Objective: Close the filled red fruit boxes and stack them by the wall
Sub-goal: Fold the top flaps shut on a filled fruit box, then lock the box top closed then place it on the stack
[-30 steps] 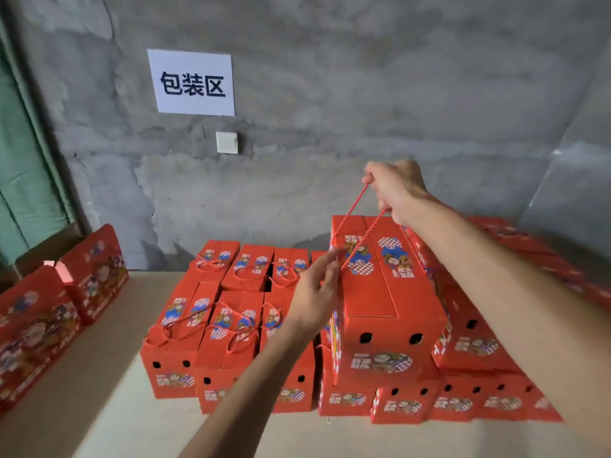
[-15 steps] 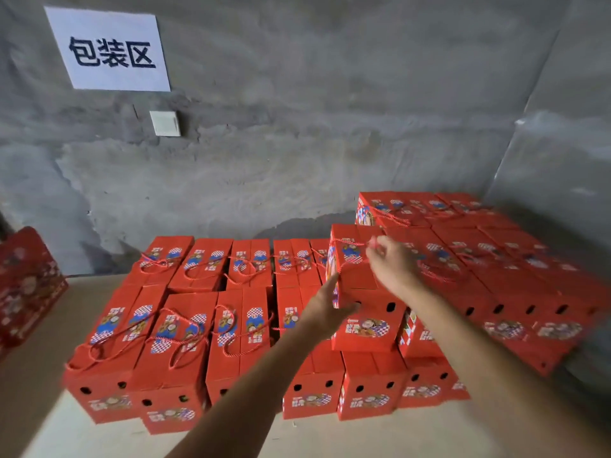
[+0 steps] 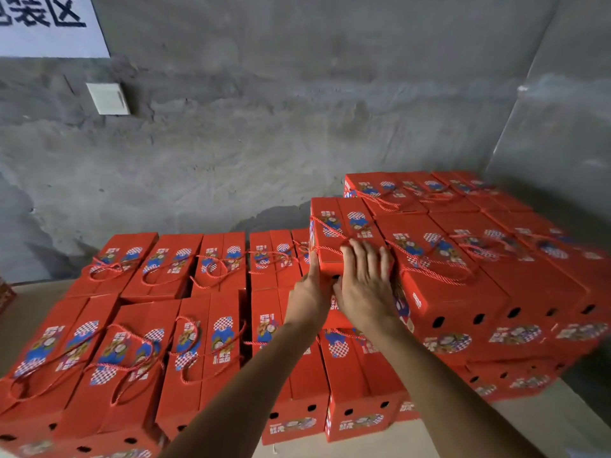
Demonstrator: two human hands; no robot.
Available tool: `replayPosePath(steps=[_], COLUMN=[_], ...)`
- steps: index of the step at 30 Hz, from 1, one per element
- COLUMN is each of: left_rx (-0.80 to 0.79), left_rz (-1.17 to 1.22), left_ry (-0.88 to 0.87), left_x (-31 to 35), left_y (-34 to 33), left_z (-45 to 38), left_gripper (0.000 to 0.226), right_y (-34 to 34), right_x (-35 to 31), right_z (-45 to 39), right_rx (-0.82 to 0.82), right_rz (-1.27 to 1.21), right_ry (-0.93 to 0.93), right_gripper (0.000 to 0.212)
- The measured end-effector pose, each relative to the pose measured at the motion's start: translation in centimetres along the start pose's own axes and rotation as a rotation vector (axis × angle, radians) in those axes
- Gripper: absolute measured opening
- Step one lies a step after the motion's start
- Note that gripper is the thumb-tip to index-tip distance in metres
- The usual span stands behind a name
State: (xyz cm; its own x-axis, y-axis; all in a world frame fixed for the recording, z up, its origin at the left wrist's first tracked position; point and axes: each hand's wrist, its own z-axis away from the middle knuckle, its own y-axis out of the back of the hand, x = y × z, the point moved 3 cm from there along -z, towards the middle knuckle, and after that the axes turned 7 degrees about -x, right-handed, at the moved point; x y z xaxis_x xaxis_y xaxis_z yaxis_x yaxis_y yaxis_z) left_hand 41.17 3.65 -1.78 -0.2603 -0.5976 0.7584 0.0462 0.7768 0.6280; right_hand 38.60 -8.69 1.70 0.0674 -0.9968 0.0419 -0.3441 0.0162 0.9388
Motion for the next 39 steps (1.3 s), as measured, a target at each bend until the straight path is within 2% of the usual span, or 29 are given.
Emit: replayPosePath(steps=[12,15,17,19,21,24,26,31,34,39], left_rx=[0.082,0.084,0.019,-0.063,-0.069,-0.014,0.024,0.107,0.202,0.296], left_rz=[-0.041,-0.02,0.017,0.012,-0.02,0.041,0.046,0.063,0.038,0.019], left_ry=[0.043,0.055,0.067,0.076,0.048,-0.081,-0.108,-0.005,0.06,0.173], left_x=[-2.3,-2.4,-2.3,-1.8,-1.1,-0.1,-0.6,-5.4,-9.7,-16.5], left_y=[-1.9,-2.1,-1.9,-0.8,1.6,6.6,10.2,20.3,27.1,38.7], left_z=[-13.1,-13.7,-13.1,-12.4,-11.0,-6.6,-2.6,10.3,18.9,31.8], left_gripper=[0.068,0.067,0.065,0.056,0.048,0.036,0.026,0.025,0.013,0.024], right_y=[-5.4,-5.7,-5.2,-3.9,-2.1,0.8,2.8,6.2,7.9,10.6], right_x=[3.1,3.2,2.8,1.8,-0.2,-4.9,-8.8,-21.4,-30.8,-47.1], right_z=[-13.6,-14.3,-13.7,-12.4,-10.3,-6.2,-3.6,2.6,6.7,13.3], right_rx=[-0.014,-0.052,-0.108,-0.124,-0.107,-0.038,-0.015,0.019,0.012,-0.035], right_rz=[-0.047,-0.024,0.024,0.032,-0.038,-0.231,-0.368,-0.539,-0.657,-0.767], right_ry=[0.043,0.039,0.022,-0.007,0.006,0.089,0.134,0.307,0.423,0.54], right_gripper=[0.071,0.072,0.072,0.076,0.084,0.082,0.079,0.074,0.073,0.064])
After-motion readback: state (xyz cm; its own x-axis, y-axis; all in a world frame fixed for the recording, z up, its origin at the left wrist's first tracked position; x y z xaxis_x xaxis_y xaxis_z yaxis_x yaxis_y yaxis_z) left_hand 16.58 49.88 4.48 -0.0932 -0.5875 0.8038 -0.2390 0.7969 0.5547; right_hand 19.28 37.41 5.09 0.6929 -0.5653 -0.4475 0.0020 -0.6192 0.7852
